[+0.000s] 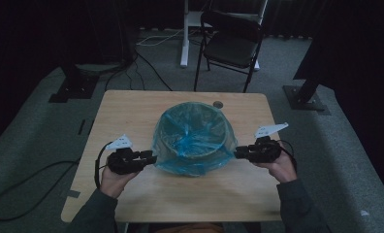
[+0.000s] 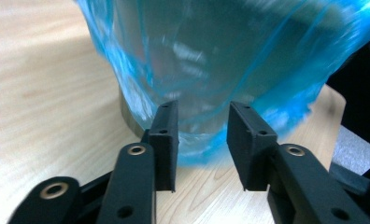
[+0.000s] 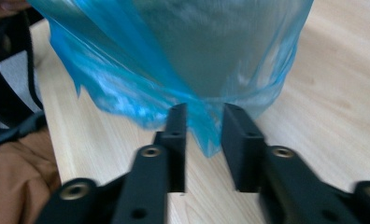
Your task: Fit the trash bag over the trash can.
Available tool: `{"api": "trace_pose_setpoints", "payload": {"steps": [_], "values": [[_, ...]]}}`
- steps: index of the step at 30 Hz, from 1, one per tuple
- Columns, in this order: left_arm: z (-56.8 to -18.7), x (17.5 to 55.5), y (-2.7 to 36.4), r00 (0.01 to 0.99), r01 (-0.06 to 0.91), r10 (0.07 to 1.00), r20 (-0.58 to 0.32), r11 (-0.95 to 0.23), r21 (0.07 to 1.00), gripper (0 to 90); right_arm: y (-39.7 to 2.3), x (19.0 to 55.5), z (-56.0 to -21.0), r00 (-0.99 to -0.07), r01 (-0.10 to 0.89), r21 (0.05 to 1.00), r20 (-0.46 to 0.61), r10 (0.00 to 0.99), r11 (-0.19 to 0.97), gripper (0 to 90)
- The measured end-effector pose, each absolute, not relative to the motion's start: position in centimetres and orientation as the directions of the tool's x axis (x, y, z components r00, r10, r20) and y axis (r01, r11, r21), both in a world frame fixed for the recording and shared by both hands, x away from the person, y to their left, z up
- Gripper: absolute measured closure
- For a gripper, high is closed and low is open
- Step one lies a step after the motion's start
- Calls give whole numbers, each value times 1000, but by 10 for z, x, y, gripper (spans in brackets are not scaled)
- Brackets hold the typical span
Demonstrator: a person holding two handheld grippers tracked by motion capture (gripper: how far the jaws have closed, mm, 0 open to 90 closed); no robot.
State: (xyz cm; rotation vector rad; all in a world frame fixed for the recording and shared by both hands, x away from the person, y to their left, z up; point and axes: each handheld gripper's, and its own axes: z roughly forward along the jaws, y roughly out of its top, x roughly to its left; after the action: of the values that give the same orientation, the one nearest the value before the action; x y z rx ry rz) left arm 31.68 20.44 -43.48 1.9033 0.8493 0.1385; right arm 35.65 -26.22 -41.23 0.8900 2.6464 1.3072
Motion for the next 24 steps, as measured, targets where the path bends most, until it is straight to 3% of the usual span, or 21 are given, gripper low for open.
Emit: {"api": "trace_pose_setpoints", "payload": {"steps": [8, 24], "values": [[-428, 318, 197, 770, 458, 587, -250, -237, 856, 526, -256, 351, -397, -852, 427, 794, 191, 488, 433, 541], [-430, 315, 161, 791, 417, 589, -166, -321, 851, 403, -222, 352, -399, -882, 384, 796, 167, 440, 468, 500]]}}
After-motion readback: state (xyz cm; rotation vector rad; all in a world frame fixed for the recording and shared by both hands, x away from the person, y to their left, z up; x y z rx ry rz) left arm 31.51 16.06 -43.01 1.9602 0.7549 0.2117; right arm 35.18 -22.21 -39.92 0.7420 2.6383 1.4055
